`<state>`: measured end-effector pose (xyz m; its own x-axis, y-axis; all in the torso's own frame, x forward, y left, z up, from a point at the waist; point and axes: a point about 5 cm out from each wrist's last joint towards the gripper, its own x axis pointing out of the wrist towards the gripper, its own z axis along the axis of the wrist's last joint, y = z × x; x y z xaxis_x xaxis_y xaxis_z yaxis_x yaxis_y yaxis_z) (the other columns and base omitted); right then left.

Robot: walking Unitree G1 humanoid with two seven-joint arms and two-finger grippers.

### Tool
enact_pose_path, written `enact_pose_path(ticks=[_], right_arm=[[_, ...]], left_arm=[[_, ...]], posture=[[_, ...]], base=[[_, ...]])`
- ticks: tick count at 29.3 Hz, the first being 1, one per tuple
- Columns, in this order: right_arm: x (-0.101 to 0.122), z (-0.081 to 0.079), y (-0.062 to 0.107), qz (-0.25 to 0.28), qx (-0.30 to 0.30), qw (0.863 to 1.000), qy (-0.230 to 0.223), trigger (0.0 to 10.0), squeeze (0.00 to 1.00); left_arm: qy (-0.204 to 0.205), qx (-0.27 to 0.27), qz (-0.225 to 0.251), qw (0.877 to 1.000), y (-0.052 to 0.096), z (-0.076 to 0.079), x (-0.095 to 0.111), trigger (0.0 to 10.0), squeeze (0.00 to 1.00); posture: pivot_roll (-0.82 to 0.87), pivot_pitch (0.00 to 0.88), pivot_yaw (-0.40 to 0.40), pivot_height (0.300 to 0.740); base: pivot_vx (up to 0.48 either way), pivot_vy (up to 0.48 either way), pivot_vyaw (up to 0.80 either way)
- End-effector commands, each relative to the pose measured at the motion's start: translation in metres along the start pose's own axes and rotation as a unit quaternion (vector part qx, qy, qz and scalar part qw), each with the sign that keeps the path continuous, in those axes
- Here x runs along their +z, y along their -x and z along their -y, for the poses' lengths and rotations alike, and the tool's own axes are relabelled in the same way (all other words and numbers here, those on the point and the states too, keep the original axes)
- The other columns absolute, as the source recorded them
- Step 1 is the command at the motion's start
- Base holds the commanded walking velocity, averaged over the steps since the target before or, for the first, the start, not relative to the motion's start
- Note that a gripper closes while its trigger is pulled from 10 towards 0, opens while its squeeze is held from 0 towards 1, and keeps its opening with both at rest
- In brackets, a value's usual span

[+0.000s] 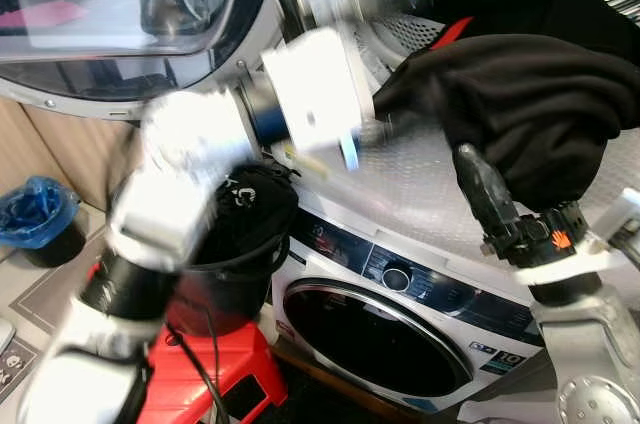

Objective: Clothes washing

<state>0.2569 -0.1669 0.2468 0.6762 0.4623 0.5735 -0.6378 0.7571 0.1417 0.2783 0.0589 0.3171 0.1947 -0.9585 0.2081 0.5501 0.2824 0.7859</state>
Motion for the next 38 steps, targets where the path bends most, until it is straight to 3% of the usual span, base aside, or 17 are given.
enact_pose_path(ticks=[1, 4, 5, 6, 10, 14, 19, 21, 24, 28, 29, 31, 32, 34, 35, 38], right_arm=[[0.001, 0.006, 0.002, 0.005, -0.016, 1.000, 0.006, 10.0, 0.00], [-0.003, 0.007, 0.012, -0.019, -0.006, 1.000, 0.006, 10.0, 0.00], [-0.012, 0.007, 0.020, -0.053, 0.006, 0.998, 0.013, 10.0, 0.00], [-0.012, 0.007, 0.020, -0.053, 0.006, 0.998, 0.013, 10.0, 0.00], [-0.034, 0.008, 0.040, -0.145, 0.015, 0.989, 0.039, 10.0, 0.00], [-0.044, 0.011, 0.052, -0.189, 0.012, 0.981, 0.044, 10.0, 0.00], [-0.048, 0.014, 0.061, -0.222, 0.026, 0.974, 0.049, 10.0, 0.00], [-0.056, 0.014, 0.070, -0.260, 0.042, 0.963, 0.060, 10.0, 0.00], [-0.054, 0.016, 0.068, -0.263, 0.043, 0.961, 0.079, 10.0, 0.00], [-0.037, 0.022, 0.048, -0.216, 0.017, 0.969, 0.117, 10.0, 0.00], [-0.031, 0.019, 0.042, -0.200, 0.022, 0.972, 0.124, 10.0, 0.46], [-0.028, 0.020, 0.039, -0.194, 0.016, 0.972, 0.134, 10.0, 0.46], [-0.024, 0.018, 0.039, -0.199, 0.033, 0.970, 0.136, 10.0, 1.00], [-0.022, 0.017, 0.039, -0.203, 0.040, 0.968, 0.142, 10.0, 1.00], [-0.013, 0.025, 0.041, -0.214, 0.027, 0.959, 0.185, 10.0, 1.00], [-0.004, 0.030, 0.049, -0.238, 0.029, 0.945, 0.221, 10.0, 1.00]], left_arm=[[0.025, -0.033, 0.018, 0.999, -0.005, 0.014, 0.006, 10.0, 0.00], [0.068, -0.043, -0.003, 0.997, -0.005, 0.038, -0.010, 10.0, 0.00], [0.074, -0.041, -0.022, 0.996, -0.003, 0.044, -0.016, 10.0, 0.00], [0.074, -0.041, -0.022, 0.996, -0.003, 0.044, -0.016, 10.0, 0.00], [0.089, -0.018, -0.051, 0.995, 0.005, 0.044, -0.026, 10.0, 0.00], [0.089, 0.006, -0.095, 0.991, 0.017, 0.047, -0.040, 10.0, 0.00], [0.088, 0.024, -0.113, 0.989, 0.019, 0.050, -0.045, 10.0, 0.00], [0.086, 0.042, -0.119, 0.988, 0.020, 0.049, -0.048, 10.0, 0.00], [0.083, 0.055, -0.122, 0.988, 0.019, 0.047, -0.050, 10.0, 0.00], [0.093, 0.066, -0.114, 0.987, 0.016, 0.047, -0.047, 10.0, 0.00], [0.093, 0.061, -0.114, 0.987, 0.016, 0.050, -0.046, 10.0, 0.00], [0.095, 0.061, -0.116, 0.987, 0.017, 0.052, -0.047, 10.0, 0.00], [0.098, 0.059, -0.122, 0.986, 0.021, 0.055, -0.048, 10.0, 0.00], [0.102, 0.057, -0.126, 0.985, 0.023, 0.057, -0.048, 10.0, 0.00], [0.113, 0.047, -0.128, 0.984, 0.027, 0.063, -0.047, 10.0, 0.00], [0.122, 0.033, -0.132, 0.983, 0.033, 0.070, -0.043, 10.0, 0.00]], posture=[[0.18, 0.135, -0.077, 0.740], [0.17, 0.132, -0.077, 0.740], [0.17, 0.135, -0.080, 0.740], [0.17, 0.135, -0.080, 0.740], [0.16, 0.142, -0.083, 0.740], [0.16, 0.150, -0.091, 0.740], [0.15, 0.160, -0.106, 0.740], [0.15, 0.163, -0.112, 0.740], [0.15, 0.168, -0.124, 0.740], [0.14, 0.174, -0.131, 0.740], [0.14, 0.173, -0.131, 0.740], [0.14, 0.173, -0.131, 0.740], [0.14, 0.175, -0.128, 0.740], [0.14, 0.177, -0.127, 0.740], [0.14, 0.181, -0.127, 0.740], [0.14, 0.183, -0.126, 0.740]], base=[[0.000, 0.000, 0.00], [0.000, 0.000, 0.00], [0.000, 0.000, 0.00], [0.000, 0.000, 0.00], [0.000, 0.000, 0.00], [0.000, 0.000, 0.00], [0.000, 0.000, 0.00], [0.000, 0.000, 0.00], [0.000, 0.000, 0.00], [0.000, 0.000, 0.00], [0.000, 0.000, 0.00], [0.000, 0.000, 0.00], [0.000, 0.000, 0.00], [0.000, 0.000, 0.00], [0.000, 0.000, 0.00], [0.000, 0.000, 0.00]])
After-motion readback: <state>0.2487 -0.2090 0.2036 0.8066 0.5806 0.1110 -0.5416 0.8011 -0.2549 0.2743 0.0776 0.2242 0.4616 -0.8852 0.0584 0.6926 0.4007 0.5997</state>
